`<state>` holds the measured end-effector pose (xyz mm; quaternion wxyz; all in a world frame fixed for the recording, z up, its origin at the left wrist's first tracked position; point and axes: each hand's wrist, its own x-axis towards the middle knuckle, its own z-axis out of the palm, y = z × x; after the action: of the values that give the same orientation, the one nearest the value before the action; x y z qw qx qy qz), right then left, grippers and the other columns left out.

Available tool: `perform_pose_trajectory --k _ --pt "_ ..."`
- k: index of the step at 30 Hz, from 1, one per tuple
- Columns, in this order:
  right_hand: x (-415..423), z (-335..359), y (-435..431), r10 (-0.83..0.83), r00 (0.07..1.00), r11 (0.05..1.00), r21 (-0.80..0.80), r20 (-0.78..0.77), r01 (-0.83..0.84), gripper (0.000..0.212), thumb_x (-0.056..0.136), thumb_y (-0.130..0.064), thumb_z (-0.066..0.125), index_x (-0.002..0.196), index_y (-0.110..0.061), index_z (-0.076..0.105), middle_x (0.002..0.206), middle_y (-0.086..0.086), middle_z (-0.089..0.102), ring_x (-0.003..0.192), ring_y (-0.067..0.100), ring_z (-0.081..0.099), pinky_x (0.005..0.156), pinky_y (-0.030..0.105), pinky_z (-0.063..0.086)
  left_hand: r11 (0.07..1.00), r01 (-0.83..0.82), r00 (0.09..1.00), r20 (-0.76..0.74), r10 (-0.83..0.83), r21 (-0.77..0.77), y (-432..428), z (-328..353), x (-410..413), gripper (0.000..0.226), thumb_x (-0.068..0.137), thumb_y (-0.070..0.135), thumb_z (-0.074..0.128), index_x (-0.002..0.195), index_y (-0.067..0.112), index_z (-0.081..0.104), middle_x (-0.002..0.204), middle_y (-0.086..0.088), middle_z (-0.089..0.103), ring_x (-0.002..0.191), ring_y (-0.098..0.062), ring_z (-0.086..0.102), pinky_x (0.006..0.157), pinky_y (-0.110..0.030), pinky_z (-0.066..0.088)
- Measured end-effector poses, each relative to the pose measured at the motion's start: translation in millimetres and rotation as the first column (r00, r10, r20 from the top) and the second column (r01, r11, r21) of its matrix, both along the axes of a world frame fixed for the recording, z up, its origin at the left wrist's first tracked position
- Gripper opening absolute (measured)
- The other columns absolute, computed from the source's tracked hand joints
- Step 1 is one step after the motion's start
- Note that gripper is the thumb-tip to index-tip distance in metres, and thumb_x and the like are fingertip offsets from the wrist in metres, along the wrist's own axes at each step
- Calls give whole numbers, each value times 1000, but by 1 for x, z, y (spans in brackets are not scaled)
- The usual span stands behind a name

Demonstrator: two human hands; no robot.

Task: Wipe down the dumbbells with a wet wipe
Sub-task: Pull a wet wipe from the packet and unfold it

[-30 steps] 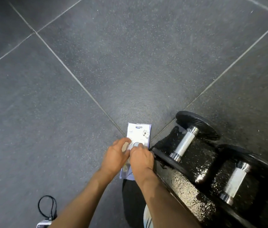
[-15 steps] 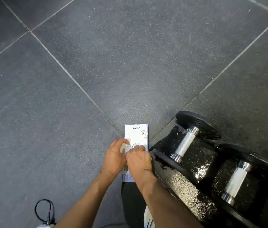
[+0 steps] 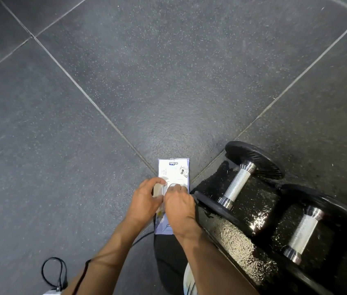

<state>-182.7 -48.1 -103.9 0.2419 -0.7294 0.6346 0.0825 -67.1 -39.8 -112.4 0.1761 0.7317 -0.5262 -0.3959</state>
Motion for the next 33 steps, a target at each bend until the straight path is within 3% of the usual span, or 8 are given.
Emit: perform_pose_trajectory --k 10,13,17,19,22,25,28,33 --pt "-15 8 20 -253 927 958 -60 276 279 32 52 -17 95 71 -14 70 70 3 65 53 20 65 44 23 46 999 -41 999 -31 41 9 0 5 -10 58 82 -17 67 106 36 67 111 14 61 97 12 61 74 -2 47" --pt "-23 10 21 -385 792 901 8 473 434 18 72 -15 76 68 -14 59 76 6 63 62 24 64 49 23 37 999 -34 998 -44 34 8 -2 6 -10 54 83 -18 65 107 30 68 110 12 59 98 1 61 73 -3 47" --pt "-21 27 24 -375 673 858 -36 638 512 36 76 -12 72 68 -26 39 72 -8 47 65 6 42 54 4 26 999 -39 999 -29 39 -3 -2 11 -8 51 84 -20 65 108 25 69 112 0 62 93 5 61 72 -6 49" --pt "-21 42 25 -398 628 831 -26 669 556 33 76 -14 73 68 -25 42 70 -9 47 66 6 41 57 10 28 999 -17 999 32 18 -27 -1 10 -8 46 85 -13 70 111 25 69 113 -2 63 94 -5 64 75 -8 50" --pt "-27 70 21 -443 571 775 -25 691 631 17 76 -20 72 71 -19 56 73 -7 56 66 9 48 58 18 36 998 -43 999 28 42 45 -4 12 -9 40 91 -5 69 125 16 70 119 -10 63 106 -27 66 88 -31 52" --pt "-44 99 14 -465 471 774 85 750 628 8 76 -27 67 76 -21 62 81 -8 62 70 10 56 60 19 43 998 -65 996 66 64 10 -8 29 -18 38 88 2 77 123 15 72 116 -7 58 108 -23 59 91 -25 43" --pt "-74 124 7 -555 355 757 280 752 590 13 74 -35 66 84 -26 64 82 -5 71 62 11 59 61 32 52 955 -295 910 -294 293 38 -17 78 -42 9 98 16 70 97 19 79 97 -1 72 91 -12 64 85 -27 48" --pt "-135 174 0 -588 173 719 412 790 560 5 82 -13 67 83 -9 66 75 13 67 65 9 54 64 28 47 944 -160 623 -712 323 289 -39 152 -88 56 103 57 53 96 9 81 91 -14 77 78 -24 70 73 -37 54"
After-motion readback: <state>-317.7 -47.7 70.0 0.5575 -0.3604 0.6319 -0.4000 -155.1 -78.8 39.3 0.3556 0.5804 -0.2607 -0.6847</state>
